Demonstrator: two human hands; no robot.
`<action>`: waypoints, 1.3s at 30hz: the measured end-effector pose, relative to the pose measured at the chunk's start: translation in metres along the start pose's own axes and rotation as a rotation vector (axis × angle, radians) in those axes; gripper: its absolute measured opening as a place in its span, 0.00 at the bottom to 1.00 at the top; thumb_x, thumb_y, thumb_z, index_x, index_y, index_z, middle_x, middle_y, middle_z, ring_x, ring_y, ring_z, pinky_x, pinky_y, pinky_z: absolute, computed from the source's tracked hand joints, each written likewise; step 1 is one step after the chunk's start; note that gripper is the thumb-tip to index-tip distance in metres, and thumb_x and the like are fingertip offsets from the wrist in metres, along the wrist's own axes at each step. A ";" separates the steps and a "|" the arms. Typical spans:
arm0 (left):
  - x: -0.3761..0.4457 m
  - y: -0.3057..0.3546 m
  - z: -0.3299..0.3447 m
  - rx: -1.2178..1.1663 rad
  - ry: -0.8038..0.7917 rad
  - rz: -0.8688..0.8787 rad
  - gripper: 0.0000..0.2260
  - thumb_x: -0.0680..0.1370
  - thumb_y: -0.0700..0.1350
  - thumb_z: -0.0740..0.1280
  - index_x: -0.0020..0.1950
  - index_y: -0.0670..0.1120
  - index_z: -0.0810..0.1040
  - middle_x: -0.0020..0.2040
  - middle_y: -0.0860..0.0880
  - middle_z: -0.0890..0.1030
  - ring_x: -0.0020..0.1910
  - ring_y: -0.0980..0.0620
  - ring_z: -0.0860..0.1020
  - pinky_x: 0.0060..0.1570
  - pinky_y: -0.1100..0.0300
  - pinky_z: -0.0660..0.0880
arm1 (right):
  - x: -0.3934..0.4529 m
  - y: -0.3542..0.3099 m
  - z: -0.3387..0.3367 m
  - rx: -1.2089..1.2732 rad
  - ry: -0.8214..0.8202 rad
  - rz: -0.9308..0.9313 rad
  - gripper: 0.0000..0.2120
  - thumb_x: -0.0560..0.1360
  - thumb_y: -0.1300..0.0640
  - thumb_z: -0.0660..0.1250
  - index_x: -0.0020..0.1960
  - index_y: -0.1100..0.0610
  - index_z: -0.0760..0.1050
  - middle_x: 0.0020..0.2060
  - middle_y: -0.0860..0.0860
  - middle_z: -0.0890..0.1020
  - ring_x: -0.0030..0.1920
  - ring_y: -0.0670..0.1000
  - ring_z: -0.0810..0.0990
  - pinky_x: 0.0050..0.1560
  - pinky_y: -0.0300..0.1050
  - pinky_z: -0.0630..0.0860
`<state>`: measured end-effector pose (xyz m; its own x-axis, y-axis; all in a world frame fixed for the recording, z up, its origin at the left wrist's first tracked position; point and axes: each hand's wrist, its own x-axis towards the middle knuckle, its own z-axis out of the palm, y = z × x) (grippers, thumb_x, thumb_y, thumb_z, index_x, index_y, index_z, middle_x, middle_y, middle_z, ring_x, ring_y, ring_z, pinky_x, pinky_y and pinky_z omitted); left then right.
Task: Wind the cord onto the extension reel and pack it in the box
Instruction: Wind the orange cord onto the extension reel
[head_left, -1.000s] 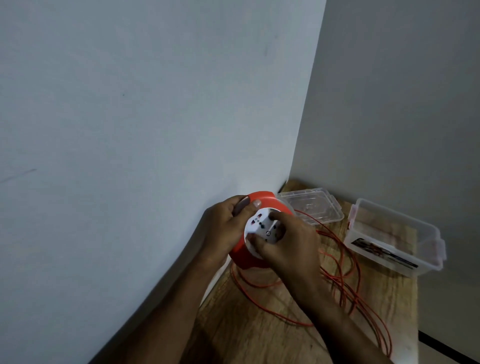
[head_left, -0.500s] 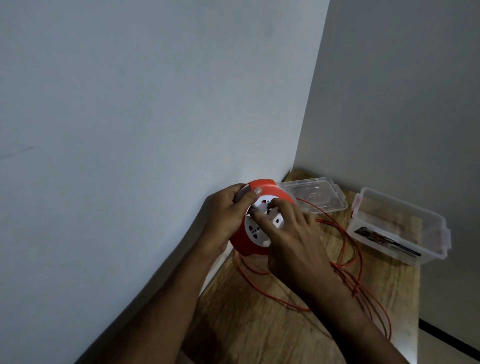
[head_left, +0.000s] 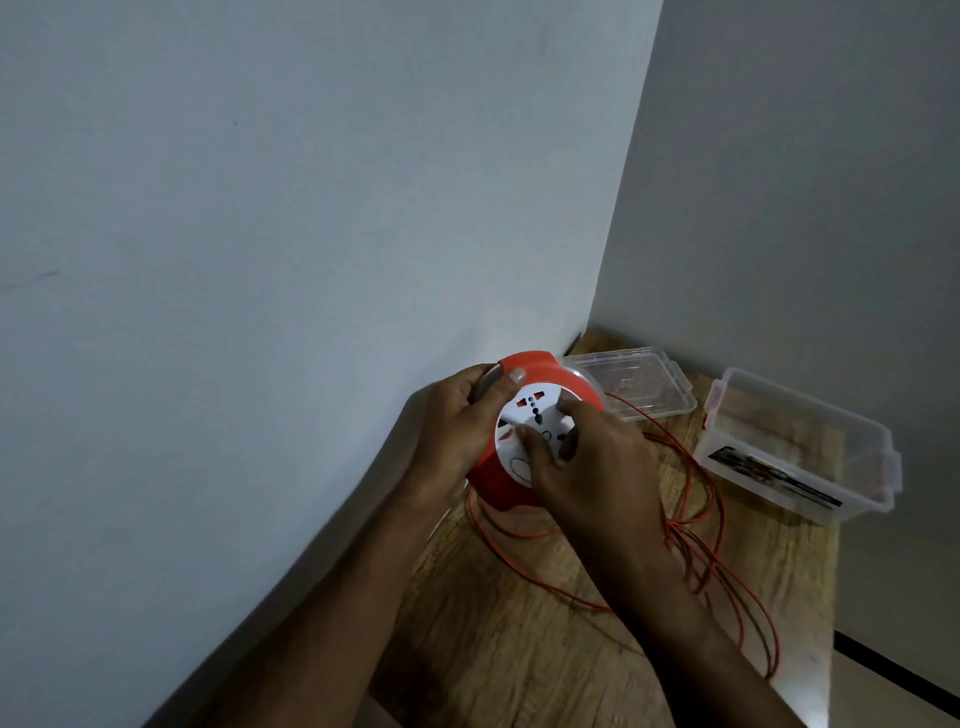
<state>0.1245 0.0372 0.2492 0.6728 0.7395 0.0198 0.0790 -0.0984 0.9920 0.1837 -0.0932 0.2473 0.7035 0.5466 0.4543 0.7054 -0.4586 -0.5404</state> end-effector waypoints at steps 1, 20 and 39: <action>-0.001 -0.001 -0.003 0.003 0.011 0.006 0.04 0.81 0.53 0.69 0.47 0.58 0.81 0.37 0.65 0.84 0.39 0.68 0.83 0.34 0.73 0.76 | -0.003 -0.001 -0.003 -0.051 0.027 -0.099 0.21 0.73 0.47 0.72 0.60 0.57 0.79 0.52 0.53 0.83 0.45 0.51 0.83 0.43 0.42 0.78; 0.002 0.003 0.002 0.006 0.029 0.028 0.06 0.80 0.57 0.68 0.50 0.58 0.83 0.45 0.60 0.87 0.47 0.57 0.86 0.46 0.61 0.83 | 0.022 0.020 -0.016 -0.279 -0.183 -0.476 0.32 0.62 0.49 0.76 0.65 0.47 0.75 0.56 0.55 0.73 0.54 0.54 0.74 0.48 0.51 0.72; 0.046 -0.023 0.003 0.255 -0.066 0.207 0.19 0.77 0.68 0.64 0.58 0.58 0.84 0.50 0.62 0.86 0.50 0.57 0.85 0.56 0.53 0.82 | 0.023 0.053 0.007 -0.519 -0.188 -0.689 0.34 0.62 0.60 0.78 0.66 0.48 0.74 0.69 0.60 0.69 0.68 0.62 0.68 0.62 0.65 0.66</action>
<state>0.1560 0.0715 0.2265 0.7395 0.6424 0.2010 0.1114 -0.4112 0.9047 0.2364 -0.1006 0.2242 0.1134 0.9044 0.4114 0.9501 -0.2199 0.2214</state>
